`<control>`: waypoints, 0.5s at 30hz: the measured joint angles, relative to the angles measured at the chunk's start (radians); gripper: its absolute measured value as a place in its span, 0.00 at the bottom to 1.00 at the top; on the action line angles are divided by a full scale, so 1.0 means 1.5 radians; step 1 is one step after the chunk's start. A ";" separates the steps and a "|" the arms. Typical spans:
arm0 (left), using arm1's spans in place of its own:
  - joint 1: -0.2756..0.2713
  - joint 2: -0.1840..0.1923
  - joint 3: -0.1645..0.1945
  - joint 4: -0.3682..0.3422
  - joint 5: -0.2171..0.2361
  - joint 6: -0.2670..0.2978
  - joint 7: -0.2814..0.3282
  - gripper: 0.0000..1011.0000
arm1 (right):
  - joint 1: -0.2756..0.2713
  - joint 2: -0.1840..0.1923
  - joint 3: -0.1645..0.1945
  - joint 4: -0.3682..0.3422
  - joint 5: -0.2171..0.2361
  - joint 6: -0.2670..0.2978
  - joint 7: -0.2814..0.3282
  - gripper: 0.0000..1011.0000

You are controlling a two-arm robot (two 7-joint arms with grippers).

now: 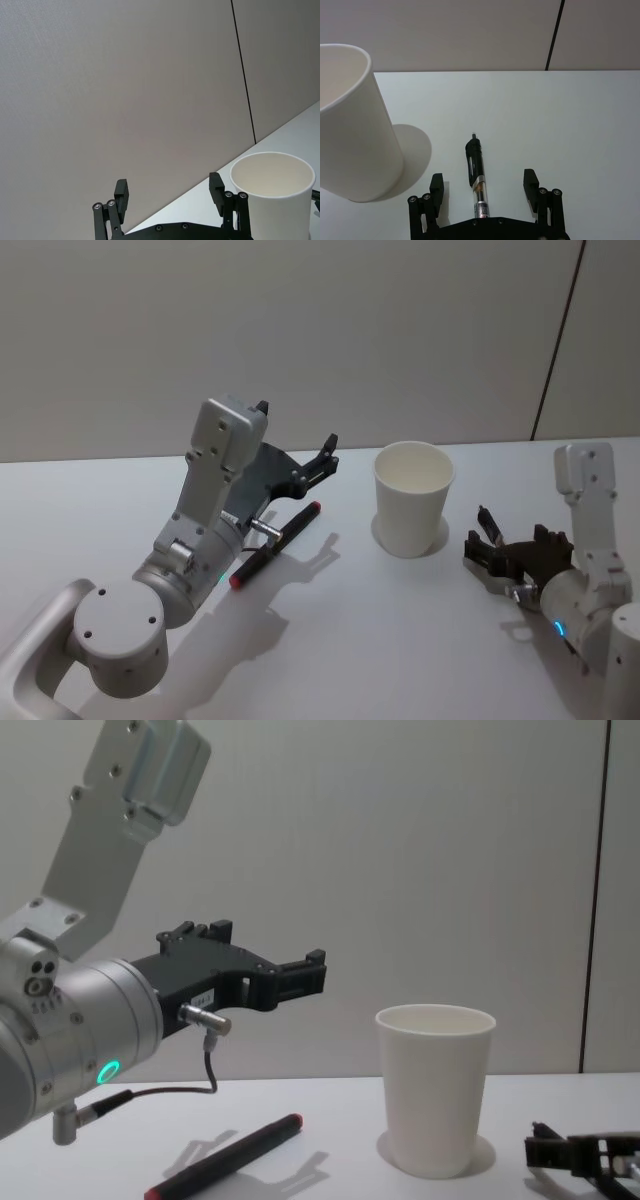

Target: Place the pen into the pen holder.

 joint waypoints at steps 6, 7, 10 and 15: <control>0.000 0.000 0.000 0.000 0.000 0.000 0.000 0.99 | 0.000 -0.001 0.000 0.001 -0.003 0.000 0.001 0.99; 0.000 0.000 0.000 0.000 0.000 0.000 0.000 0.99 | 0.000 -0.001 0.000 0.001 -0.004 0.000 0.001 0.99; 0.000 0.000 0.000 0.000 0.000 0.000 0.000 0.99 | 0.000 -0.001 0.000 0.001 -0.008 0.001 0.003 0.99; 0.000 0.000 0.000 0.000 0.000 0.000 0.000 0.99 | -0.001 0.000 -0.001 -0.001 -0.020 0.006 0.007 0.99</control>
